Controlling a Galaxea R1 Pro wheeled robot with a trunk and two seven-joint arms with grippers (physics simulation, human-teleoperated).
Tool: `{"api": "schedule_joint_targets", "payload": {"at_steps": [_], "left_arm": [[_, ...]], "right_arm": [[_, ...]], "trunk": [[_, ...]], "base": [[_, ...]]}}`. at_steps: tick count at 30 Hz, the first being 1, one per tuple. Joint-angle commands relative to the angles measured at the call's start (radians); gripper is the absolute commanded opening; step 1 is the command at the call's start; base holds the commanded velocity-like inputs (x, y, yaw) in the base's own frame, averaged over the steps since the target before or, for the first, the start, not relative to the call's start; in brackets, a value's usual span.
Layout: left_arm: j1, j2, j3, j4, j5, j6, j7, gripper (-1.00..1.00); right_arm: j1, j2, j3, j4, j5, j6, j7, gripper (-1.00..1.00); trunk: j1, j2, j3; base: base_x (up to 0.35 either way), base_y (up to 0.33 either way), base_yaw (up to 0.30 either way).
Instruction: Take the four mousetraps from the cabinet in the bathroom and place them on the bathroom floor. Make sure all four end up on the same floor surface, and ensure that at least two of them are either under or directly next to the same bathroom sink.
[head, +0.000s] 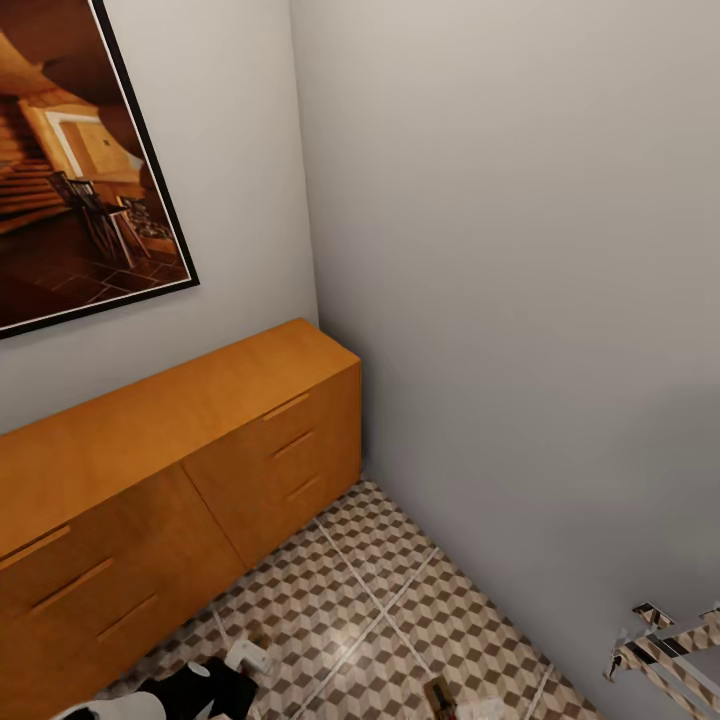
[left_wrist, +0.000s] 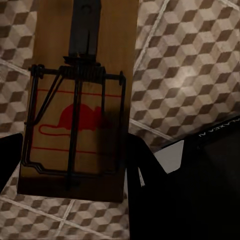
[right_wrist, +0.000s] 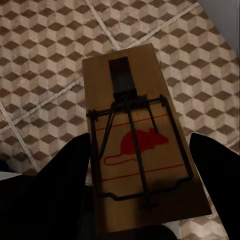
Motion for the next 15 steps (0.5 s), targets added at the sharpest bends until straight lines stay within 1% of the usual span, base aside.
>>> {"api": "schedule_joint_targets", "payload": {"at_steps": [1, 4, 7, 10, 11, 14, 15], "left_arm": [[0.006, 0.005, -0.007, 0.002, 0.011, -0.001, -0.005, -1.00], [0.023, 0.013, -0.007, 0.001, 0.016, -0.004, -0.005, -1.00], [0.035, 0.019, -0.007, 0.002, 0.019, -0.028, -0.005, -1.00], [0.042, 0.027, -0.007, 0.003, 0.021, -0.101, -0.004, -1.00], [0.046, 0.035, -0.007, 0.004, 0.022, -0.145, -0.004, -1.00], [0.057, 0.046, -0.007, 0.004, 0.023, -0.186, -0.004, -1.00], [0.059, 0.050, -0.006, 0.004, 0.028, -0.197, -0.004, -1.00]], "right_arm": [[-0.001, 0.001, 0.007, -0.005, -0.002, 0.000, -0.010, -1.00], [0.000, 0.002, 0.007, -0.023, 0.004, 0.024, -0.017, -1.00], [-0.001, 0.001, 0.008, -0.060, 0.006, 0.059, -0.020, -1.00], [-0.001, -0.002, 0.008, -0.091, 0.007, 0.069, -0.020, -1.00], [-0.001, -0.003, 0.008, -0.102, 0.007, 0.071, -0.018, -1.00], [0.000, -0.004, 0.009, -0.131, 0.014, 0.071, -0.016, -1.00], [0.000, -0.008, 0.009, -0.149, 0.017, 0.071, -0.015, -1.00]], "trunk": [[0.001, -0.002, -0.002], [0.001, -0.002, -0.002], [0.001, -0.002, -0.002], [0.001, -0.002, -0.002], [0.001, -0.002, -0.002], [0.001, -0.002, -0.002], [0.001, -0.002, -0.002]], "base": [[0.000, 0.000, 0.000], [0.000, 0.000, 0.000], [0.000, 0.000, 0.000], [0.000, 0.000, 0.000], [0.000, 0.000, 0.000], [0.000, 0.000, 0.000], [0.000, 0.000, 0.000]]}}
